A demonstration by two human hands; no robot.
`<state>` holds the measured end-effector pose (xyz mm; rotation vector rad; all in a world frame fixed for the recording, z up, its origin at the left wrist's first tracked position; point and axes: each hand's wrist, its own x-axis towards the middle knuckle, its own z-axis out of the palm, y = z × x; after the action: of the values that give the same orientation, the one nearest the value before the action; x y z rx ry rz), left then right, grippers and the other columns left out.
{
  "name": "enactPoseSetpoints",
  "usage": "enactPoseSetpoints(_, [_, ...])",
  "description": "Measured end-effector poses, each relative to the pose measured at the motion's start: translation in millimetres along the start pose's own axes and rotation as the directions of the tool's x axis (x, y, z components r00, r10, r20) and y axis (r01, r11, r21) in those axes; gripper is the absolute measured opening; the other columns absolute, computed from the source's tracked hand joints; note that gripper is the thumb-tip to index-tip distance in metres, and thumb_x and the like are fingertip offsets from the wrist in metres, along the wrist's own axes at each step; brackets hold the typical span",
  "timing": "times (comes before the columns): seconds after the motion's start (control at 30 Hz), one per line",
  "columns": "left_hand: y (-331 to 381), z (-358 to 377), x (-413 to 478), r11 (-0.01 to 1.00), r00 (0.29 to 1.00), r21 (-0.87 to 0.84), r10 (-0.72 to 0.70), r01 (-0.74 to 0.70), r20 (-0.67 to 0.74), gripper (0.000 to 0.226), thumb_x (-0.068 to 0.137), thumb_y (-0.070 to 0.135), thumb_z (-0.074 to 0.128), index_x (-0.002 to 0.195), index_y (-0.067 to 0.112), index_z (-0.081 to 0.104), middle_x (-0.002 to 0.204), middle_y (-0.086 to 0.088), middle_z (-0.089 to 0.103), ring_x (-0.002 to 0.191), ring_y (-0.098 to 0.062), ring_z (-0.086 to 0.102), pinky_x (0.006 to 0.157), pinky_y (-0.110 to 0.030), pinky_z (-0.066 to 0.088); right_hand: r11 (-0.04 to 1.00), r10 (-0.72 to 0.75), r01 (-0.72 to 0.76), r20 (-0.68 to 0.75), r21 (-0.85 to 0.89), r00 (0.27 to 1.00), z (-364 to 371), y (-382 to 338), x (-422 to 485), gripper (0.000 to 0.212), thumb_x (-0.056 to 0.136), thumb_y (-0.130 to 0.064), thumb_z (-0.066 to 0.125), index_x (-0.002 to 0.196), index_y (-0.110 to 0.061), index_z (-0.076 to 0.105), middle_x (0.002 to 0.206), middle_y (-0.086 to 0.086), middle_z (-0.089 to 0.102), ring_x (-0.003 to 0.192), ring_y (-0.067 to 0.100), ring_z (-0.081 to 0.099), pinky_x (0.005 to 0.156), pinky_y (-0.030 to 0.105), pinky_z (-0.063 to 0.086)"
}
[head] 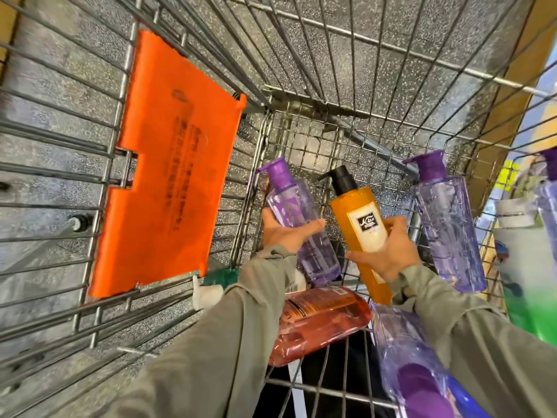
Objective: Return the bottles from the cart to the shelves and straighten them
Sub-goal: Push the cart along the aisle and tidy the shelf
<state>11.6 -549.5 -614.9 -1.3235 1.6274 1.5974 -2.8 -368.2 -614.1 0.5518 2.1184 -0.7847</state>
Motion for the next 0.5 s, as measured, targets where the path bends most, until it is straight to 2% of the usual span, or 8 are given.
enactPoseSetpoints(0.1, [1.9,6.6,-1.1,0.995,0.994,0.002,0.096,-0.096,-0.049,0.069,0.065,0.014,0.085,0.109,0.026,0.034,0.089,0.011,0.056,0.077,-0.006,0.056,0.071,-0.021,0.042,0.999,-0.032,0.034,-0.057,0.041,0.998,-3.2,-3.8,-2.8,0.083,0.058,-0.023,0.09,0.118,-0.012,0.033,0.101,0.008,0.058,0.09,0.028,0.058,0.086,0.042,0.049])
enactPoseSetpoints(0.17, [6.4,9.0,-0.3,0.993,0.991,-0.019,0.119,-0.12,-0.065,0.07,0.065,0.013,0.085,0.111,0.024,0.034,0.091,0.011,0.055,0.078,-0.004,0.056,0.069,-0.022,0.044,0.996,-0.05,0.057,-0.089,0.072,0.995,-5.0,-8.0,-3.9,0.083,0.058,-0.023,0.09,0.117,-0.012,0.034,0.099,0.005,0.057,0.09,0.027,0.058,0.087,0.042,0.049])
enactPoseSetpoints(0.23, [13.9,11.7,0.4,0.989,0.989,-0.045,0.135,-0.138,-0.056,0.082,0.061,0.013,0.087,0.122,0.016,0.033,0.099,0.004,0.058,0.084,-0.008,0.059,0.079,-0.03,0.048,0.991,-0.083,0.094,-0.11,0.095,0.99,-6.8,-13.3,-5.3,0.083,0.058,-0.023,0.09,0.118,-0.013,0.034,0.098,0.002,0.054,0.09,0.026,0.057,0.088,0.043,0.049])
enactPoseSetpoints(0.3, [22.6,13.9,-1.3,0.986,0.987,-0.06,0.155,-0.158,-0.042,0.104,0.052,0.019,0.089,0.134,0.01,0.026,0.114,-0.008,0.059,0.099,-0.022,0.062,0.092,-0.04,0.049,0.985,-0.112,0.127,-0.123,0.119,0.986,-10.4,-19.7,-7.9,0.083,0.06,-0.023,0.089,0.12,-0.014,0.034,0.098,-0.001,0.051,0.088,0.024,0.055,0.088,0.044,0.049])
enactPoseSetpoints(0.37, [28.3,16.1,-3.1,0.982,0.983,-0.053,0.178,-0.18,-0.049,0.095,0.052,0.02,0.089,0.125,0.015,0.028,0.114,-0.011,0.059,0.1,-0.027,0.061,0.094,-0.046,0.049,0.98,-0.13,0.148,-0.132,0.137,0.983,-12.5,-23.8,-9.1,0.088,0.061,-0.024,0.089,0.129,-0.014,0.034,0.101,-0.002,0.051,0.092,0.022,0.053,0.092,0.045,0.047])
enactPoseSetpoints(0.5, [34.4,15.4,-10.0,0.966,0.966,-0.057,0.248,-0.253,-0.075,0.071,0.063,0.009,0.086,0.105,0.024,0.03,0.097,-0.001,0.057,0.088,-0.019,0.061,0.086,-0.039,0.051,0.976,-0.149,0.17,-0.156,0.133,0.976,-17.9,-31.2,-16.1,0.1,0.056,-0.037,0.089,0.139,-0.015,0.037,0.12,0.007,0.061,0.11,0.031,0.056,0.097,0.051,0.045])
